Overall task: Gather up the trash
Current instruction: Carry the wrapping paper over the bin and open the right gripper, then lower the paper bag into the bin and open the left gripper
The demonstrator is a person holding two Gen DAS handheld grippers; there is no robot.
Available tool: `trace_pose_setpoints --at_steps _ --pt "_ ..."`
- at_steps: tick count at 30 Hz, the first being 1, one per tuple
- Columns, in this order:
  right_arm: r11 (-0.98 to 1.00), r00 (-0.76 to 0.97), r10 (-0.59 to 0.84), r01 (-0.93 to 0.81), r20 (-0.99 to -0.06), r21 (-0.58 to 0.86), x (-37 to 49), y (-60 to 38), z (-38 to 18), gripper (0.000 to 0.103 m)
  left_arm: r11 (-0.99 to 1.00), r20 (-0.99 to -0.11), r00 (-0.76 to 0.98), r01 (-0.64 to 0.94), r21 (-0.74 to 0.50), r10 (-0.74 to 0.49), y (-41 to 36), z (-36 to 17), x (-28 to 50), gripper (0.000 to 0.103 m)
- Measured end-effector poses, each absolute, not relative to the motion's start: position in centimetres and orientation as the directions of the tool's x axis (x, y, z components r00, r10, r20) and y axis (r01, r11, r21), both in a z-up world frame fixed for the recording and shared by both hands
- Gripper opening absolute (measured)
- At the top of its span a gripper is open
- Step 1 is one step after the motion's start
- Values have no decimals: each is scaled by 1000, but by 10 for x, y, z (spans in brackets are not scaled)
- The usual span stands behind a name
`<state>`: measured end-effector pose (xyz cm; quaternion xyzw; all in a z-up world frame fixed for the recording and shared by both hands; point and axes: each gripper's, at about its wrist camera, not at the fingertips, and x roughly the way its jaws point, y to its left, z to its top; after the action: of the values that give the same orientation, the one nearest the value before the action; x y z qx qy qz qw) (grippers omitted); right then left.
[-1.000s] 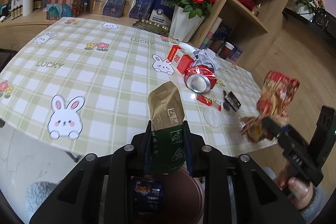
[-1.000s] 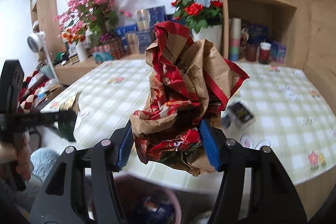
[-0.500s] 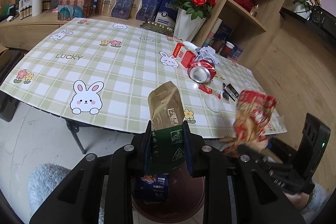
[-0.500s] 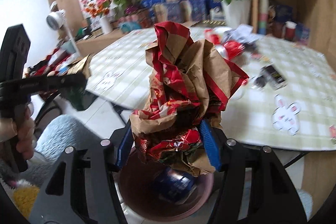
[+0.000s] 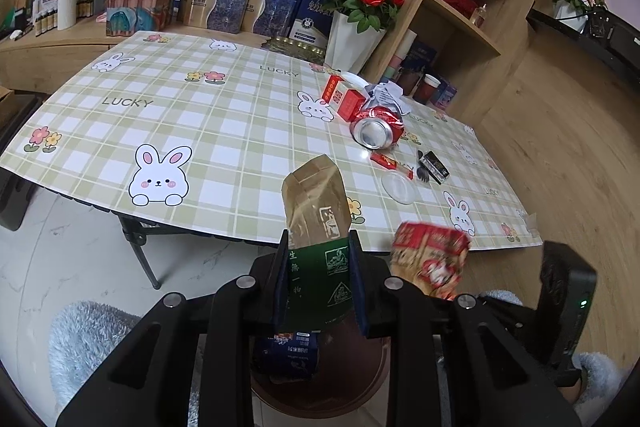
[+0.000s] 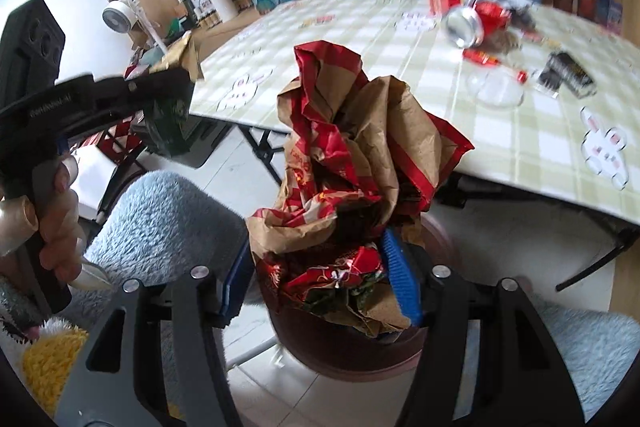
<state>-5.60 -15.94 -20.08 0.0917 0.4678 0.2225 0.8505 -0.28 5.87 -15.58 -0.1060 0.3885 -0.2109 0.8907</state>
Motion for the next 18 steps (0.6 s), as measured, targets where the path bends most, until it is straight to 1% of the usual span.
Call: trace_pose_setpoints --at_steps 4,10,15,18 --pt "873 408 483 -288 -775 393 -54 -155 -215 61 888 -648 608 290 -357 -459 60 -157 -3 26" --pt "877 376 479 -248 -793 412 -49 -158 -228 63 889 -655 601 281 -363 -458 63 -161 -1 26" --pt "881 389 473 -228 -790 415 -45 -160 -229 72 887 -665 588 277 -368 -460 63 -167 1 26" --pt "883 403 469 -219 -786 414 -43 -163 -229 84 885 -670 579 278 -373 -464 63 -171 2 26"
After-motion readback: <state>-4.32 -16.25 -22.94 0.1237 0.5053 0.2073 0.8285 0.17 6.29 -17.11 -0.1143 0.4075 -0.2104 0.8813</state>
